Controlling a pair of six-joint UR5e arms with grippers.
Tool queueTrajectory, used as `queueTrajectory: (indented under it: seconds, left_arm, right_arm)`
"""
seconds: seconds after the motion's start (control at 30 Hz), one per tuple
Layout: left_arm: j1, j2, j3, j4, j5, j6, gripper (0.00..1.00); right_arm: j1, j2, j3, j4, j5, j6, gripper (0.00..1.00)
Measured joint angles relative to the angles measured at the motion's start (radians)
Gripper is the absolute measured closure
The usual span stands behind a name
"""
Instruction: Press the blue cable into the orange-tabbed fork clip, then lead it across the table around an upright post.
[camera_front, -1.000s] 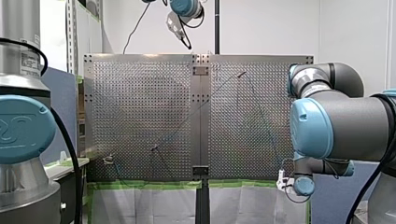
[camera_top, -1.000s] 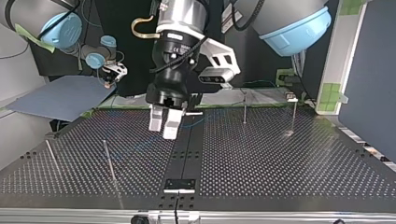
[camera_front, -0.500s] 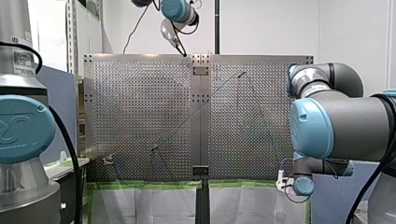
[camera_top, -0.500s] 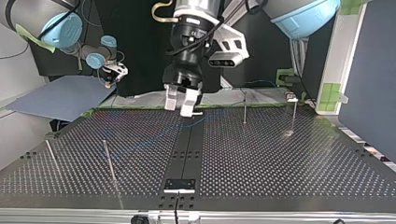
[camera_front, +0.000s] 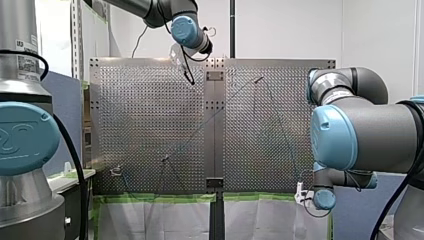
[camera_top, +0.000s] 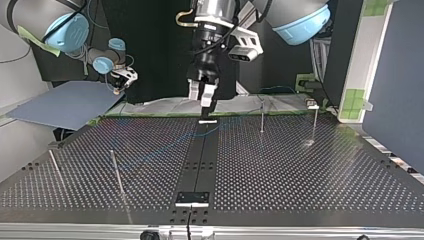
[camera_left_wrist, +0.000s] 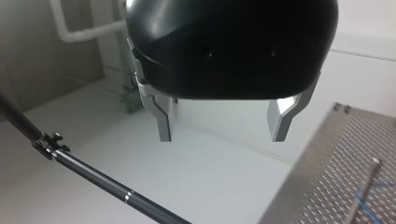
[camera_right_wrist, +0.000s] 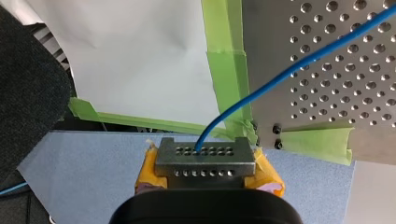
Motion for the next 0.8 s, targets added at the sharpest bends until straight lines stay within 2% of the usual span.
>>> queueTrajectory:
  seconds: [0.23,0.3,0.57,0.8]
  left_arm:
    - [0.007,-0.001,-0.068,0.035,-0.055,0.054,0.0]
    - [0.008,-0.001,-0.084,0.049,-0.058,0.069,0.0]
    - [0.009,-0.008,-0.157,0.12,-0.022,0.142,0.0]
    - [0.009,-0.054,-0.215,0.178,-0.008,0.2,0.0]
  right_arm:
    - [0.003,0.0,-0.002,0.0,-0.005,0.0,1.0]
    - [0.003,0.0,-0.002,0.001,-0.005,0.0,1.0]
    - [0.005,0.0,-0.003,0.003,-0.006,-0.002,1.0]
    - [0.007,0.0,-0.004,0.004,-0.006,-0.006,1.0]
